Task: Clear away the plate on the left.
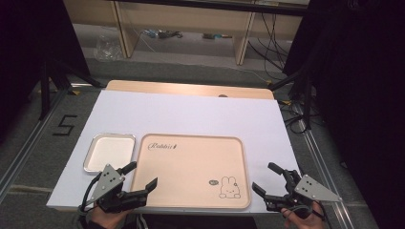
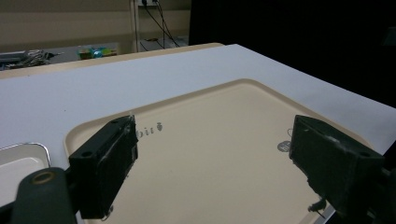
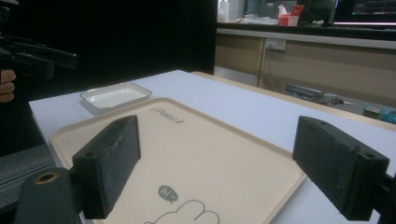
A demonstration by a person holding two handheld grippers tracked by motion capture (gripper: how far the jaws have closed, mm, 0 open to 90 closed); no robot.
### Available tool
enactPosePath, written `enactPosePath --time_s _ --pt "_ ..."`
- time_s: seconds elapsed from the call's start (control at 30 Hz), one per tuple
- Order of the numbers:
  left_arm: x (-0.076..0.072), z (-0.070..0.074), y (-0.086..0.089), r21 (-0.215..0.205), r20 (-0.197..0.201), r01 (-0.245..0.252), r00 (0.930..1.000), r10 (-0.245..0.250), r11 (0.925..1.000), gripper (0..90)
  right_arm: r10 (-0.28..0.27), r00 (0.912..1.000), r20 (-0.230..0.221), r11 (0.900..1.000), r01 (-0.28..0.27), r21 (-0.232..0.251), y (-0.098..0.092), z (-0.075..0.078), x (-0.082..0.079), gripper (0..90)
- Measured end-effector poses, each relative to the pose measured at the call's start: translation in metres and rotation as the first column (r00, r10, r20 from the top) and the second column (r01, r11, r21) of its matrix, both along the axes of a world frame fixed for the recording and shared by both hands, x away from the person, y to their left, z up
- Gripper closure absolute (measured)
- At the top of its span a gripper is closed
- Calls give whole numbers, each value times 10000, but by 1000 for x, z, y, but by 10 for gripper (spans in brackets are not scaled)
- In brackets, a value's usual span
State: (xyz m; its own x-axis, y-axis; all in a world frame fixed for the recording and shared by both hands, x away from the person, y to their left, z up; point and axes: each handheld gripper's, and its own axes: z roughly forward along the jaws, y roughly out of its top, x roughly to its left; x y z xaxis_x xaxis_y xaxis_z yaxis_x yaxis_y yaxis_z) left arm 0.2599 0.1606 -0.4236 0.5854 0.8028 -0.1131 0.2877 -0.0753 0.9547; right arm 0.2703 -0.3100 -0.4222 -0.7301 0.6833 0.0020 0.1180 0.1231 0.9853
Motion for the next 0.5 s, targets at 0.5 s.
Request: enactPosePath --time_s 0.5 --pt "1 0 0 10 12 -26 10000 26 10000 150 56 10000 -12 10000 -56 -41 0 0 0 160"
